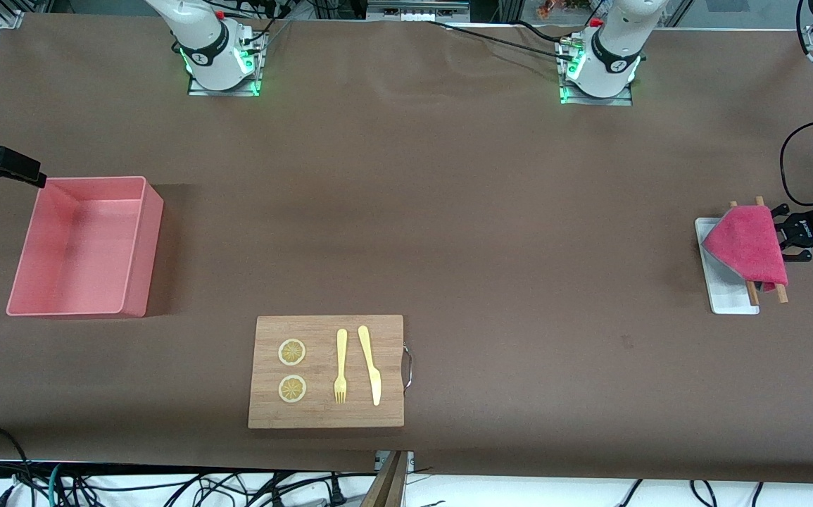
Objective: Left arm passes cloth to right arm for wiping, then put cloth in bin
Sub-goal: 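Lower the left gripper onto the pink cloth and grasp its edge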
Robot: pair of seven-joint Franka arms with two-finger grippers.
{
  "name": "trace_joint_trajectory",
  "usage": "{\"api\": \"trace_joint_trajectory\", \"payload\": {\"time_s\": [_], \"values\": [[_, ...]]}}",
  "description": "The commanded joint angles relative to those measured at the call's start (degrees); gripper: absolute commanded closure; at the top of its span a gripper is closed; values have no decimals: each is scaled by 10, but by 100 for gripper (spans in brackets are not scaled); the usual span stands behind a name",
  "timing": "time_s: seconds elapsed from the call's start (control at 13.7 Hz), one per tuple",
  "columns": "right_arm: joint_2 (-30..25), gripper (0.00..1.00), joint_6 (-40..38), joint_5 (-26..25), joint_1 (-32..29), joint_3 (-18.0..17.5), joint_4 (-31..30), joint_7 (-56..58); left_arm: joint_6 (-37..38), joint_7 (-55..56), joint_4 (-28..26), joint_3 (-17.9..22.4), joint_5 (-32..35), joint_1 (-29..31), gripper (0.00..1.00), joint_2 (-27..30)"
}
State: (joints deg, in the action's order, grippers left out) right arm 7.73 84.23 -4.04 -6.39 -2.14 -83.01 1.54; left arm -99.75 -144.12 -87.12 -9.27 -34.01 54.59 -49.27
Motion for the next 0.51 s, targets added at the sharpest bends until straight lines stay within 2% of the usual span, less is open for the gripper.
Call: {"api": "trace_joint_trajectory", "payload": {"time_s": [0.0,0.29,0.44], "values": [[7,0,-1,-3,-2,1,14,-6,8,-28,13,6,-8,0,100,-3],[7,0,-3,-1,-3,2,14,3,11,-2,14,18,-2,3,100,15],[4,0,-1,1,0,-1,14,2,25,46,14,19,31,4,100,46]]}}
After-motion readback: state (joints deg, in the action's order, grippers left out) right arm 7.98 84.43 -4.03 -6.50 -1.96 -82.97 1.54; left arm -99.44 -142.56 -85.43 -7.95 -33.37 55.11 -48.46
